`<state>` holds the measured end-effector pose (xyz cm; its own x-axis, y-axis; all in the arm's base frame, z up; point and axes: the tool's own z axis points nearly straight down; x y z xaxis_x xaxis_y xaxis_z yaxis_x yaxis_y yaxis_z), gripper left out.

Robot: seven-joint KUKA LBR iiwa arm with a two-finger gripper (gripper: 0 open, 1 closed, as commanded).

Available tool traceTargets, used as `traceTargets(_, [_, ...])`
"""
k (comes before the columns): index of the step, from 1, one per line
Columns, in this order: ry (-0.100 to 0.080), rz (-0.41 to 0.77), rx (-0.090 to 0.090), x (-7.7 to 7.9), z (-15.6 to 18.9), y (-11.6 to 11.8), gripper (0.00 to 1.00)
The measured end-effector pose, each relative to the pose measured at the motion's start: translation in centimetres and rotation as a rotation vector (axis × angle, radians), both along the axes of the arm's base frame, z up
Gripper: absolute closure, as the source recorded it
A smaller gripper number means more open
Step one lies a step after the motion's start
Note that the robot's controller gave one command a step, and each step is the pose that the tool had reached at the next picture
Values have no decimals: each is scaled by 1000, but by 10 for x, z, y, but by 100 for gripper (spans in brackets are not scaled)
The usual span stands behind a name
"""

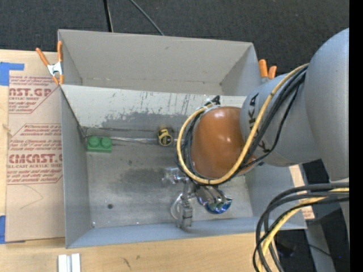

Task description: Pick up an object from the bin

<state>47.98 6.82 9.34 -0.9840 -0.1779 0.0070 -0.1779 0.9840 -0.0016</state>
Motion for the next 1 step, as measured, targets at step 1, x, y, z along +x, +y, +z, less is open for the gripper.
traceTargets(1, [-15, -87, 4, 28, 74, 7, 0])
